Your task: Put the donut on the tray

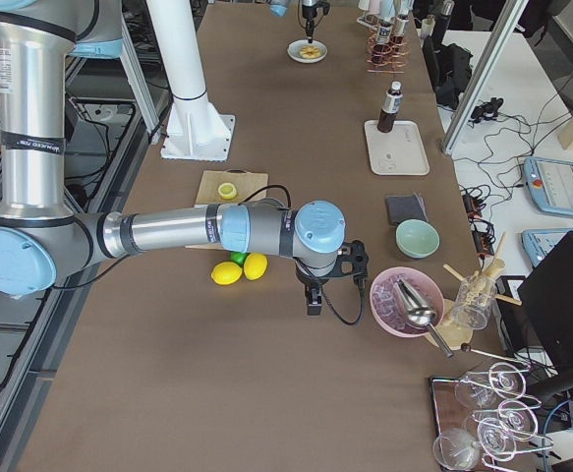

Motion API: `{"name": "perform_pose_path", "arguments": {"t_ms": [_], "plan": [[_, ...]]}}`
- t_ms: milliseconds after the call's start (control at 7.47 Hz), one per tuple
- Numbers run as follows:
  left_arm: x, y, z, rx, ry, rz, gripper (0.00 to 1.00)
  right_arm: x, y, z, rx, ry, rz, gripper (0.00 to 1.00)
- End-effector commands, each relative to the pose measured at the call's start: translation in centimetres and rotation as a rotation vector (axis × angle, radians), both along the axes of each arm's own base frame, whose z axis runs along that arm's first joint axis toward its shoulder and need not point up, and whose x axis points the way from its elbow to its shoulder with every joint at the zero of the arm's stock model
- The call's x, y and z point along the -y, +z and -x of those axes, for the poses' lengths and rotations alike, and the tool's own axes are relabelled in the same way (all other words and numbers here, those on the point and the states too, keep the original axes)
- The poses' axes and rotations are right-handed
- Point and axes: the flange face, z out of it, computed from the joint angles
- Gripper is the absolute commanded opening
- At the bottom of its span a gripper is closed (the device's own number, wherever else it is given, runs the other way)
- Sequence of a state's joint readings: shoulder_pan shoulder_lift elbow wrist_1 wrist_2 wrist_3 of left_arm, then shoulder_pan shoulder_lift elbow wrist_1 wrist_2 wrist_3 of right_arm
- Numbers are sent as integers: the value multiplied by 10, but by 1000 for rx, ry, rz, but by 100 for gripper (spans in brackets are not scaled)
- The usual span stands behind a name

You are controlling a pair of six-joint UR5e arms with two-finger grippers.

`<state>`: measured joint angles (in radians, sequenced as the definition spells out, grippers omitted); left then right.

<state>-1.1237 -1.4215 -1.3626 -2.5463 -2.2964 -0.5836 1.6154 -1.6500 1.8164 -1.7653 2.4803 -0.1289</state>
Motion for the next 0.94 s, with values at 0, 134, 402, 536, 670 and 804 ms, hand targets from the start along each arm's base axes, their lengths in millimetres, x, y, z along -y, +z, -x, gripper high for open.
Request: {"name": "perform_pose_path", "arguments": {"t_ms": [0,134,402,536,670,804], "plan": [[6,-24,-9,-53,13,8,0,3,-6,1,-2,-1,-10,100],[7,-26,-10,-60,10,18,0,3,-6,2,-2,-3,-10,100],[18,-86,-20,-147,-26,97,0,10,-24,19,-5,-7,-5,100],[35,-138,-30,-185,-28,108,0,16,-42,31,-3,10,10,100],[34,-177,-31,-218,-30,78,0,22,-57,46,1,17,28,100],[28,-221,-41,-265,-35,73,0,27,-73,60,4,25,40,100]]}}
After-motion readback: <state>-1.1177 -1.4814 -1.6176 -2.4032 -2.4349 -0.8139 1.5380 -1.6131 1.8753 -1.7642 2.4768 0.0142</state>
